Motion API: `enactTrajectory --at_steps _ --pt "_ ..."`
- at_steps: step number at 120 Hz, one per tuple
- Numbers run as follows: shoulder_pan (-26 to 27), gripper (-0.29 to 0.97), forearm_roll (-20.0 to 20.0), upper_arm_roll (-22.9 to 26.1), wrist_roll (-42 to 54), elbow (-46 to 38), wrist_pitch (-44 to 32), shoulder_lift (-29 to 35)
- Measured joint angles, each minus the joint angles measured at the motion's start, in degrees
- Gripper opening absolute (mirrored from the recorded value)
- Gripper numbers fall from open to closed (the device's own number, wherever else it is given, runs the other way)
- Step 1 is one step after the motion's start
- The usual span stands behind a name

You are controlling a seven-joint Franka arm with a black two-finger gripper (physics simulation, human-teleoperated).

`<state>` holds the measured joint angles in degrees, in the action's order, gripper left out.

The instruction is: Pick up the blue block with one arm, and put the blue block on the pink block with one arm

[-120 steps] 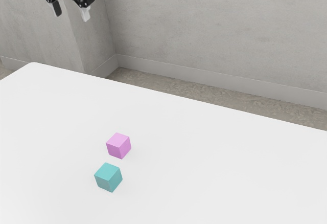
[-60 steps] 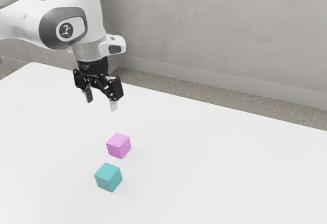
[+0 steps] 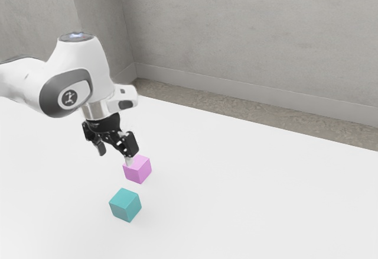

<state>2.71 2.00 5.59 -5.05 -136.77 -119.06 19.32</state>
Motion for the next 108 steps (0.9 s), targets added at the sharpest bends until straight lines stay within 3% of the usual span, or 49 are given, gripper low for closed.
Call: enactTrajectory --at_steps 59,108 --pt "0.01 0.68 -0.16 0.12 2.0 -11.49 -9.5 2.29" --pt "-0.1 0.68 -0.61 -0.02 3.15 -13.13 -17.24 -3.6"
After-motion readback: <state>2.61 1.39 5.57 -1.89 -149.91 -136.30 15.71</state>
